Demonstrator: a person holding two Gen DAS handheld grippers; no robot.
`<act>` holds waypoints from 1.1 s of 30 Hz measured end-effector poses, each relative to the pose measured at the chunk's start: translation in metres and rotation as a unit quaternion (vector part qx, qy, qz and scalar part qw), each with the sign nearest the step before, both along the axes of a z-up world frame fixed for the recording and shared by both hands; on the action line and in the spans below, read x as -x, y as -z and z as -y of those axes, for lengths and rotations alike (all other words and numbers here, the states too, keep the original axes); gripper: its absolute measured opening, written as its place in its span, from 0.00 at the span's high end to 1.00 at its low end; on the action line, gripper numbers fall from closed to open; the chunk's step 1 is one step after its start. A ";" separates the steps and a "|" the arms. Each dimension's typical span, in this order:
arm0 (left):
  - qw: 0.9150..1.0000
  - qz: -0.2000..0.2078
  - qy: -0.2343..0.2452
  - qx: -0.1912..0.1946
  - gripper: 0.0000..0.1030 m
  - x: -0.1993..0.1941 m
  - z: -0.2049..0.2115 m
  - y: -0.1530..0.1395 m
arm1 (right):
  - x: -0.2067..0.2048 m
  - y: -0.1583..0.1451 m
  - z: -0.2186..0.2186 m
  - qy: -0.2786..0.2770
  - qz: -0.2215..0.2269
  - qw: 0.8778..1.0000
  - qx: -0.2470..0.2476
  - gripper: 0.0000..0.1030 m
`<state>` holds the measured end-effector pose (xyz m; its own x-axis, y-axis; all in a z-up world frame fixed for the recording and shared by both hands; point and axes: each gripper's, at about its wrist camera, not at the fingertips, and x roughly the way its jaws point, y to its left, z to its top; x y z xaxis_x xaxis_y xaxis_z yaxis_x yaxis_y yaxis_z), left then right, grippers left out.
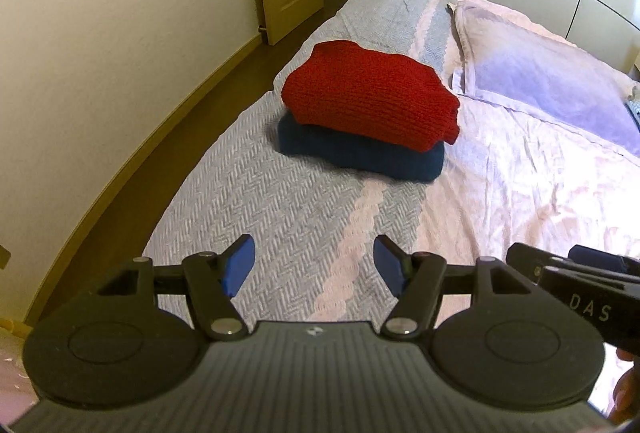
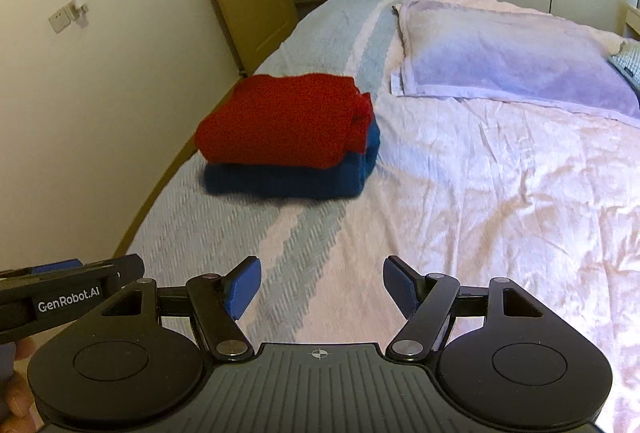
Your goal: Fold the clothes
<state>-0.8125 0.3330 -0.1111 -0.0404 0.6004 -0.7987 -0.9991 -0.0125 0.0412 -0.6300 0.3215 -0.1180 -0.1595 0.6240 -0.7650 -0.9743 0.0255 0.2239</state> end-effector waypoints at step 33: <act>1.000 0.009 0.022 -0.016 0.35 0.010 0.026 -0.019 | 0.011 -0.008 0.025 0.025 0.009 0.999 0.032 0.31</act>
